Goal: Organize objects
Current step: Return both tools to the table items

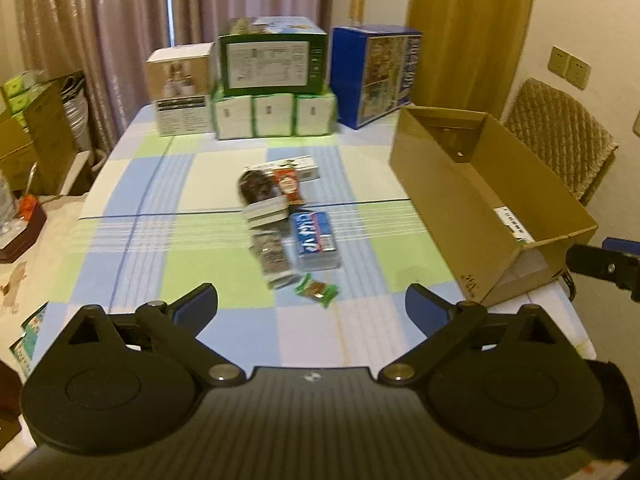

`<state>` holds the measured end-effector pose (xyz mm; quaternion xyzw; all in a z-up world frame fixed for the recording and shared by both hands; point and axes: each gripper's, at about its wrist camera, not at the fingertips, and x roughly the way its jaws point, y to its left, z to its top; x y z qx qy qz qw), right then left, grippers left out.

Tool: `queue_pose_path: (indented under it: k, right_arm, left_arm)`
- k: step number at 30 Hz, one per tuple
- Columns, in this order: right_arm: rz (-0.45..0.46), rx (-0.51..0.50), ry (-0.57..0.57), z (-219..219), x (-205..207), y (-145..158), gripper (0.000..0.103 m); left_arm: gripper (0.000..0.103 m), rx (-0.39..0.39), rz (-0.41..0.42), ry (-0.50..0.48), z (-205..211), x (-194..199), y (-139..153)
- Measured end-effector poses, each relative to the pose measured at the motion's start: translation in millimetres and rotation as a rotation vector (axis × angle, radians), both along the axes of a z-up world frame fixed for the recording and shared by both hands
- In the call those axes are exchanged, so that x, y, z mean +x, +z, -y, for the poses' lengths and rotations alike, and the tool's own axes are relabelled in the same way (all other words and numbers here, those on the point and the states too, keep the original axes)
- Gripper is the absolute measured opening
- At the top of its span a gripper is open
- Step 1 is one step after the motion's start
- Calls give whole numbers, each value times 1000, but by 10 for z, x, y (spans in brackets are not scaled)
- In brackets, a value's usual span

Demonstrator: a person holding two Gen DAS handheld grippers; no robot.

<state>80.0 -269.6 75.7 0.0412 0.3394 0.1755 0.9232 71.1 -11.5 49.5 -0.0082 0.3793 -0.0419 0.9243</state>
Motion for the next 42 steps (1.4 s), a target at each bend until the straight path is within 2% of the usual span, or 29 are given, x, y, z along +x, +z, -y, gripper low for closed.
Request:
queue_pose_path:
  k: [19,33,35,37,42]
  right_arm:
    - [-40,-34,102,-567,-30,-208,101]
    - [-53,-88,222,-953,226,-645,100]
    - [-61,-100,241,-1022,319,-726,97]
    - [-75,-107,263,-1095,414,-817,88]
    - [-112,-143,305,-1304,664,-1050,78]
  left_arm:
    - [102,9,-2,92,-450,-181,-51]
    - [102,42,-29,122,-758,140,-368]
    - [102,46,-33,122,-794,223,-422]
    - [102,50,-39,120,-826,317,-482]
    - [102,52,-56,111,-895,582,-651]
